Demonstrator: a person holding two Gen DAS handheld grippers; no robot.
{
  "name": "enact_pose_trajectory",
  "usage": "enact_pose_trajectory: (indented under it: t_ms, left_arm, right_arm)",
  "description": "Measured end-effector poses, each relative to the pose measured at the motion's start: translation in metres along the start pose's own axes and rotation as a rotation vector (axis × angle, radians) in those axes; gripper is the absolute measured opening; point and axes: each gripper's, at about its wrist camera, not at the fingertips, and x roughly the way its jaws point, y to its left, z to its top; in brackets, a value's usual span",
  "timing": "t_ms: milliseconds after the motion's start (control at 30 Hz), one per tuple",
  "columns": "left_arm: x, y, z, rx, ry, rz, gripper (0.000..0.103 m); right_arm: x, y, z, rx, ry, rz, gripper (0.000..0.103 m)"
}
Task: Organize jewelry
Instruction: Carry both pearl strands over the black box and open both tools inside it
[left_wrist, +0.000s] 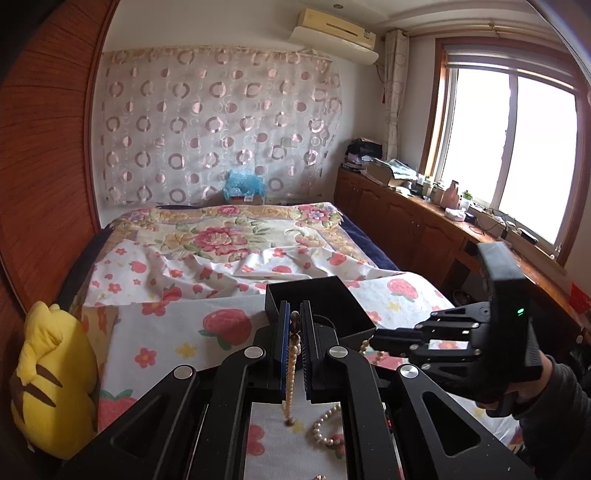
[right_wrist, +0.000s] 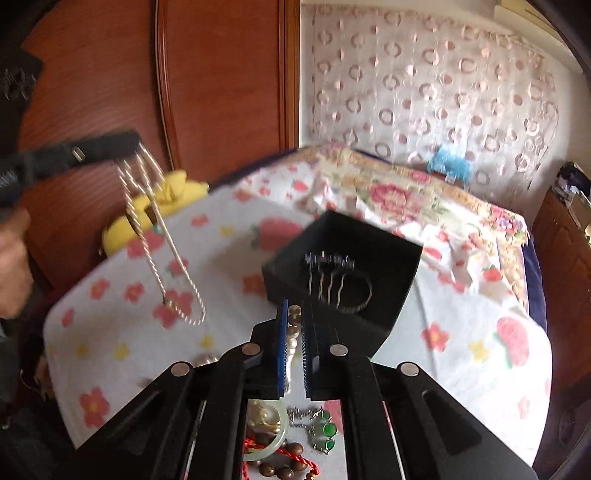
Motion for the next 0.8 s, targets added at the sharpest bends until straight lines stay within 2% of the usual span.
enact_pose_trajectory:
  t_ms: [467,800]
  left_arm:
    - [0.014,-0.024,0.061,0.041,-0.065,-0.064,0.005]
    - [0.039,-0.033,0.092,0.054,-0.053,-0.109,0.005]
  right_arm:
    - [-0.046,-0.02,0.052,-0.012,-0.123,0.0,0.008]
    - [-0.067,-0.045,0.093,-0.005,-0.192,0.017,0.008]
